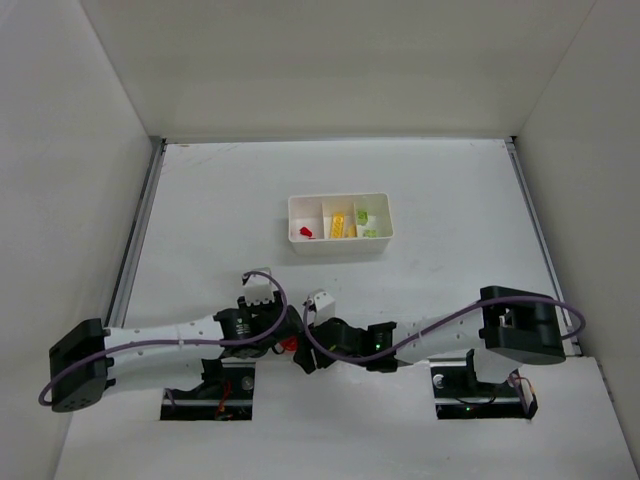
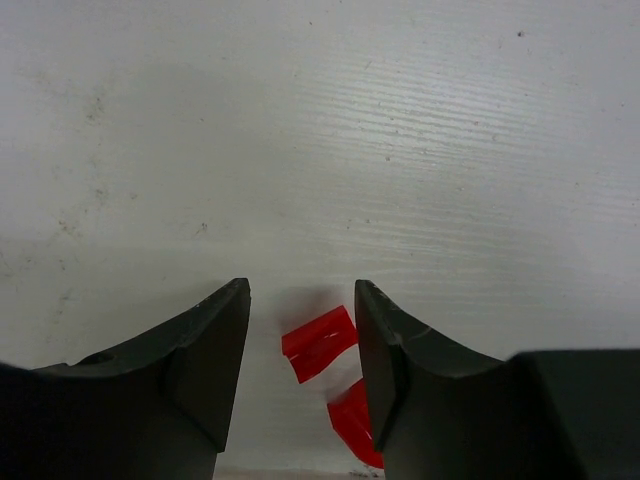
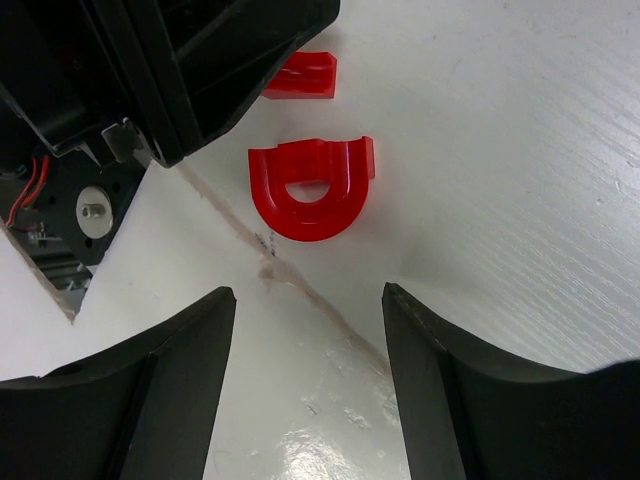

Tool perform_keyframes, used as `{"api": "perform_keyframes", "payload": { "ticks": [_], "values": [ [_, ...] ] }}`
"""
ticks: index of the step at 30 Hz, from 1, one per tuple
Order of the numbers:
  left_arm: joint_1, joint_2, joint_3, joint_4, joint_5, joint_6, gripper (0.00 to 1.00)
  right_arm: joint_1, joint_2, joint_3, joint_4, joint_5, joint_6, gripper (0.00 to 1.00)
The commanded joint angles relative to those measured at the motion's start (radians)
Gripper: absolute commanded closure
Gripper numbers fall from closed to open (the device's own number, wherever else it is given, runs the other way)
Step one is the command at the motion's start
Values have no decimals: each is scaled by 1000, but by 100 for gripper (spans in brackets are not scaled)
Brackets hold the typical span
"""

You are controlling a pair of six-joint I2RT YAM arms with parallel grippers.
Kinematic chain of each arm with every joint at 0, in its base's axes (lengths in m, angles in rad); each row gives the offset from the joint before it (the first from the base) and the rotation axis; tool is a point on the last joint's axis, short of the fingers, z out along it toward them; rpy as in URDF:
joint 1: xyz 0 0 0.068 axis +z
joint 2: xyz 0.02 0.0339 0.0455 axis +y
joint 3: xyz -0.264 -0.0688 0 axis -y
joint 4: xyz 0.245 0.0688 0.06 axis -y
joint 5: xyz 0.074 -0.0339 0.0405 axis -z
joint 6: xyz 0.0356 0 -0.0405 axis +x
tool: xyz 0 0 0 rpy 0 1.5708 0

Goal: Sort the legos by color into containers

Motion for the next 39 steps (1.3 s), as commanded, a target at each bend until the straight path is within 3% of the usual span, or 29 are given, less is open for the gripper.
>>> {"api": "perform_keyframes", "payload": {
  "ticks": [1,9,14,20,26,31,39],
  "values": [
    [-16,-17,46,-84,-10,-19,56,-5,-11,40,58,13,10,33],
    [-36,-225,96,-239,-174,-202,56,-7,76,93,52,74,-12,34],
    [33,-420,125,-242,-284,-187,53,-8,93,116,28,126,-36,34],
    [159,-561,195,-172,-407,-47,48,-8,136,149,3,134,-50,36],
    [208,-580,188,20,-401,194,48,-4,167,202,-60,149,-64,26],
    [220,-560,178,49,-370,237,48,1,197,238,-117,170,-82,31],
    [225,-566,160,77,-356,254,48,-33,176,224,-198,223,-93,50]
  ]
}}
